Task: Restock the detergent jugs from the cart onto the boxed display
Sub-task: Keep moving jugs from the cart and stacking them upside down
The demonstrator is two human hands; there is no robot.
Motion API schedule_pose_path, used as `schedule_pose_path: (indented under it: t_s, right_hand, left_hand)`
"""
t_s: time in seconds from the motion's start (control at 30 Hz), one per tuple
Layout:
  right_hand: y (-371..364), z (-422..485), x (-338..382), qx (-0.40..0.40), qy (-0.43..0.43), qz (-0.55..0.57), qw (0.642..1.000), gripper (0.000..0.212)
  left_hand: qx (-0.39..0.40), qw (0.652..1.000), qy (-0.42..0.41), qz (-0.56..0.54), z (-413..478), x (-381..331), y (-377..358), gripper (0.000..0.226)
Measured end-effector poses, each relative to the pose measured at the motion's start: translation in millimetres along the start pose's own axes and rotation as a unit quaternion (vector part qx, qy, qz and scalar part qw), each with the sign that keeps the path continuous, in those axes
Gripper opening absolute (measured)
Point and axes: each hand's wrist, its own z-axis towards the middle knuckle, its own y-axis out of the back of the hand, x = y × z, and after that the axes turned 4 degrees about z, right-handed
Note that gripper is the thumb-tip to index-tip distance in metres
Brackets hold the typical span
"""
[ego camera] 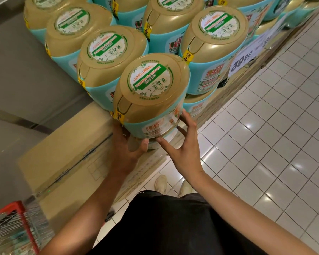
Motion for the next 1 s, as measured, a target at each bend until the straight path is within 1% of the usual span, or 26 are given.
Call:
schedule_pose_path:
  t_s: [0.17, 0.27, 0.4, 0.6, 0.73, 0.87, 0.93, 1.0]
  right_hand:
    - [-1, 0, 0, -0.008, -0.007, 0.009, 1.0, 0.095]
    - [-3, 0, 0, -0.018, -0.014, 0.015, 1.0, 0.092]
    - [-5, -1, -1, -0.027, -0.01, 0.018, 0.999, 0.089]
    - [-7, -4, -5, -0.032, -0.021, 0.027, 0.999, 0.087]
    - [-3, -8, -9, -0.041, -0.031, 0.011, 0.999, 0.083]
    - [6, -14, -12, -0.05, -0.052, -0.002, 0.997, 0.074]
    - [13, -18, -15, -0.045, -0.062, -0.01, 0.997, 0.071]
    - [19, -24, -17, -0.031, -0.067, -0.016, 0.997, 0.067]
  left_hand:
    - [0.013, 1.0, -0.019, -0.005, 2, 1, -1, 0.082]
    - [0.018, 1.0, -0.016, -0.001, 1, 3, -3, 0.084]
    - [0.0, 1.0, -0.022, -0.003, 1, 1, -8, 0.087]
    - [-0.002, 1.0, -0.014, 0.015, -2, 3, -8, 0.09]
    - [0.014, 1.0, 0.008, 0.018, -1, 16, -2, 0.093]
    - [0.032, 0.999, 0.019, 0.035, -3, 29, 4, 0.099]
    - [0.034, 0.998, 0.029, 0.034, -7, 32, 5, 0.095]
    - [0.026, 0.997, 0.059, 0.037, -11, 33, 6, 0.089]
